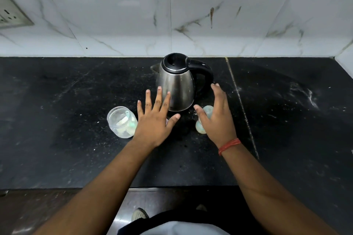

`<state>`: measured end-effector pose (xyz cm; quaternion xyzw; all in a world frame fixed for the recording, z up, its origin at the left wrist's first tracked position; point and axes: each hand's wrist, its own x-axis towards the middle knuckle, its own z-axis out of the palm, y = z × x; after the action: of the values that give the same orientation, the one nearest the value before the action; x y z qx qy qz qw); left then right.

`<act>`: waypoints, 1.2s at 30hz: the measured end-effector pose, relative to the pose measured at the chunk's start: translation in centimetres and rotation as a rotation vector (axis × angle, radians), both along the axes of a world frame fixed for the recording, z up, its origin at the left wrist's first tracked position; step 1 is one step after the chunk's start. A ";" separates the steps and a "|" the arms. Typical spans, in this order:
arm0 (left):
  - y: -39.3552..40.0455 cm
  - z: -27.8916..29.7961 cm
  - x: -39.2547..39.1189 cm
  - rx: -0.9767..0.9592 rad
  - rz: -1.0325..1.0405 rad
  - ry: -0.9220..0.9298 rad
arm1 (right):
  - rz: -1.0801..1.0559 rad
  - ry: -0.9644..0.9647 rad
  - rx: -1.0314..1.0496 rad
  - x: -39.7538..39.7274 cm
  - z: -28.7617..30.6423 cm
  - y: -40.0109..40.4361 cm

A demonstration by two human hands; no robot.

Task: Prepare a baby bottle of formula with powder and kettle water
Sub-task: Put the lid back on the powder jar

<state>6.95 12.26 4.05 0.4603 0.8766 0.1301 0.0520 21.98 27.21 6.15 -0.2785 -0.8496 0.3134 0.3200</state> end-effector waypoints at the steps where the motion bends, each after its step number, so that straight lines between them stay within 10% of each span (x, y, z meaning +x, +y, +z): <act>1: -0.3 0.4 -0.6 0.017 0.013 0.012 | 0.038 0.021 0.051 -0.8 0.6 -0.4; 7: -3.7 2.0 -4.6 0.035 0.135 0.034 | 0.196 -0.011 0.215 -5.4 0.6 -4.3; 21: -12.2 -1.8 -8.4 0.237 0.318 -0.457 | 0.277 -0.914 0.216 -10.7 -6.0 -8.6; 36: -11.5 -4.7 -8.0 0.478 0.394 -0.718 | 0.208 -0.822 0.091 -10.1 -5.0 -9.2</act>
<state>-1.08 0.71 -0.67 0.2103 0.8193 0.4865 0.2189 11.87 18.02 1.10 -0.2788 -0.9430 0.1689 -0.0666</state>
